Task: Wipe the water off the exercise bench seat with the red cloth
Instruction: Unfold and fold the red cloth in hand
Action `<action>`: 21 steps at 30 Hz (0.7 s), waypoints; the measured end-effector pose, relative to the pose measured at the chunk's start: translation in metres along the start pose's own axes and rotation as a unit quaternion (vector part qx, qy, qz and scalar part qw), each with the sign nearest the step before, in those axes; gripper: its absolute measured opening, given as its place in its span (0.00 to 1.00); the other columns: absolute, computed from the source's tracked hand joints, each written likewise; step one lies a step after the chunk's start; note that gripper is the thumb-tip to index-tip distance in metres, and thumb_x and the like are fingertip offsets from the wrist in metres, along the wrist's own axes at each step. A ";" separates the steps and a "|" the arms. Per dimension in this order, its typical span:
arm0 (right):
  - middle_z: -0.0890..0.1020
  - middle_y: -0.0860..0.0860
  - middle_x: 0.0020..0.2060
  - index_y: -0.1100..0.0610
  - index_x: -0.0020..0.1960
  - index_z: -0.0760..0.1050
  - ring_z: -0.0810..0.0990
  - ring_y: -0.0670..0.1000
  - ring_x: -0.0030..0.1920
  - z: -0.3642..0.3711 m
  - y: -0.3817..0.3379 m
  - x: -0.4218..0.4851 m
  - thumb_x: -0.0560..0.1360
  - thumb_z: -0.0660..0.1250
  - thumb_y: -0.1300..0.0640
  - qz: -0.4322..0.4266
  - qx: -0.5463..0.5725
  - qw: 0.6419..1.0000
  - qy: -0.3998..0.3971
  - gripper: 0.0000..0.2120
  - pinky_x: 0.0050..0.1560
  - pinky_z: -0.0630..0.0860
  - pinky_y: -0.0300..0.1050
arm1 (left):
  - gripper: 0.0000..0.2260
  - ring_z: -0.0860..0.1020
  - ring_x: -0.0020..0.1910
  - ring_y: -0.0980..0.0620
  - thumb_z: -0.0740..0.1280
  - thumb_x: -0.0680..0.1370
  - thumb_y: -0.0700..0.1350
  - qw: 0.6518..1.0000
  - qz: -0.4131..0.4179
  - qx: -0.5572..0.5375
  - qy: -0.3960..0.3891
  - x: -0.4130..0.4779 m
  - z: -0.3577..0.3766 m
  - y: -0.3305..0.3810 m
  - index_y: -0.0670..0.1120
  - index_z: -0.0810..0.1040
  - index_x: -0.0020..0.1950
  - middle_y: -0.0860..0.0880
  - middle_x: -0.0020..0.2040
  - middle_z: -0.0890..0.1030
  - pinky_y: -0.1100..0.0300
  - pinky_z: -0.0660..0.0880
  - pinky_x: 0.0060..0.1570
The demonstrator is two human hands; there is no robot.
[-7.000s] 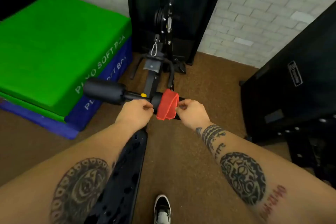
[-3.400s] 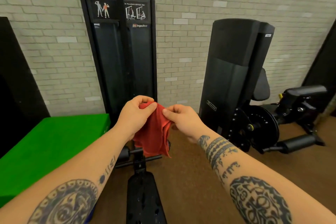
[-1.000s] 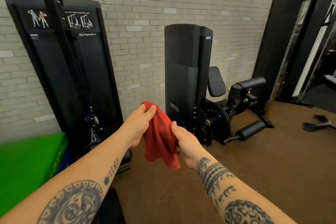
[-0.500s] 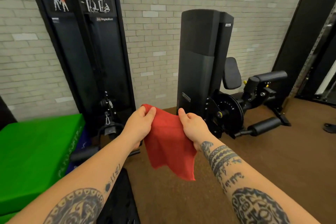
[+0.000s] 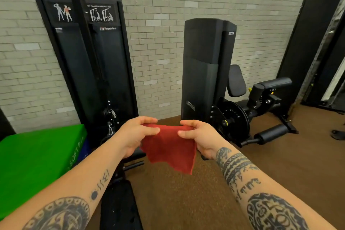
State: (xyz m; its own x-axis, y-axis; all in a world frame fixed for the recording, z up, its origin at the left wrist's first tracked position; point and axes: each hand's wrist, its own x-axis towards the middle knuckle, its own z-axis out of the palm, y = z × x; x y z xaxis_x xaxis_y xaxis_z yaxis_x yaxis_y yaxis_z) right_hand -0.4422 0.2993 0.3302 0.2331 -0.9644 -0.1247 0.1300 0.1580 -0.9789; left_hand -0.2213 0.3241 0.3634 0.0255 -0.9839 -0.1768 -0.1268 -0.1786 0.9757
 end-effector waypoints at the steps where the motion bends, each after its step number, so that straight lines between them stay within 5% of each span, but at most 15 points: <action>1: 0.84 0.58 0.54 0.56 0.63 0.78 0.85 0.55 0.51 0.000 -0.001 -0.003 0.68 0.77 0.67 -0.022 -0.075 0.997 0.004 0.25 0.49 0.82 0.47 | 0.19 0.83 0.51 0.44 0.75 0.71 0.36 0.999 0.017 0.036 -0.011 -0.003 -0.002 0.001 0.51 0.81 0.59 0.43 0.55 0.83 0.47 0.82 0.52; 4: 0.84 0.49 0.49 0.52 0.59 0.81 0.83 0.46 0.47 0.007 -0.007 -0.012 0.70 0.77 0.58 -0.085 -0.299 0.950 0.040 0.18 0.40 0.77 0.32 | 0.17 0.83 0.47 0.49 0.78 0.68 0.38 0.973 0.077 0.218 -0.005 -0.009 -0.010 0.002 0.55 0.83 0.52 0.49 0.49 0.84 0.58 0.78 0.40; 8: 0.84 0.45 0.41 0.49 0.48 0.82 0.82 0.44 0.43 0.022 -0.008 -0.020 0.75 0.72 0.48 -0.116 -0.393 0.910 0.067 0.05 0.39 0.74 0.35 | 0.03 0.79 0.42 0.59 0.72 0.75 0.50 0.912 0.127 0.388 0.034 -0.017 -0.030 0.001 0.58 0.82 0.46 0.57 0.44 0.83 0.64 0.73 0.40; 10: 0.84 0.45 0.45 0.50 0.48 0.83 0.82 0.45 0.45 0.029 -0.005 -0.020 0.76 0.71 0.47 -0.112 -0.406 0.905 0.062 0.07 0.45 0.76 0.39 | 0.01 0.78 0.46 0.58 0.70 0.77 0.53 0.901 0.142 0.407 0.048 -0.019 -0.043 -0.002 0.59 0.81 0.46 0.57 0.46 0.80 0.62 0.73 0.44; 12: 0.77 0.43 0.58 0.50 0.49 0.83 0.76 0.46 0.57 0.041 -0.003 -0.019 0.76 0.71 0.47 -0.112 -0.419 0.899 0.065 0.07 0.58 0.72 0.43 | 0.03 0.75 0.58 0.52 0.70 0.76 0.55 0.896 0.153 0.414 0.059 -0.020 -0.060 -0.008 0.59 0.82 0.47 0.58 0.56 0.76 0.55 0.73 0.58; 14: 0.72 0.43 0.61 0.51 0.49 0.83 0.71 0.45 0.62 0.055 -0.002 -0.021 0.76 0.71 0.50 -0.107 -0.383 0.915 0.067 0.06 0.62 0.67 0.44 | 0.04 0.73 0.64 0.50 0.70 0.77 0.53 0.913 0.153 0.372 0.060 -0.024 -0.074 -0.015 0.56 0.84 0.47 0.57 0.61 0.76 0.49 0.70 0.66; 17: 0.84 0.47 0.46 0.55 0.48 0.82 0.81 0.48 0.48 0.083 0.001 -0.031 0.77 0.70 0.53 -0.077 -0.234 0.968 0.051 0.05 0.53 0.77 0.46 | 0.04 0.80 0.47 0.50 0.70 0.77 0.48 0.979 0.125 0.155 0.046 -0.035 -0.089 -0.025 0.51 0.84 0.45 0.51 0.45 0.85 0.51 0.77 0.51; 21: 0.82 0.53 0.39 0.64 0.52 0.80 0.79 0.51 0.38 0.116 0.004 -0.032 0.77 0.70 0.53 -0.075 -0.144 0.985 0.058 0.13 0.38 0.75 0.43 | 0.03 0.80 0.41 0.52 0.69 0.79 0.47 0.995 0.088 -0.005 0.047 -0.045 -0.103 -0.029 0.49 0.82 0.48 0.50 0.42 0.84 0.57 0.73 0.42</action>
State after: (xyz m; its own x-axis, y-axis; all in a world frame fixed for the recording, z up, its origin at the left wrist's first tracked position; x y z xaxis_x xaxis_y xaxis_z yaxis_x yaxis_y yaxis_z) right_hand -0.3373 0.3550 0.3493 0.1180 -0.9927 0.0232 -0.1275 -0.0383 -0.9911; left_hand -0.1163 0.3736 0.3563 0.0956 -0.9954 0.0097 -0.1284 -0.0026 0.9917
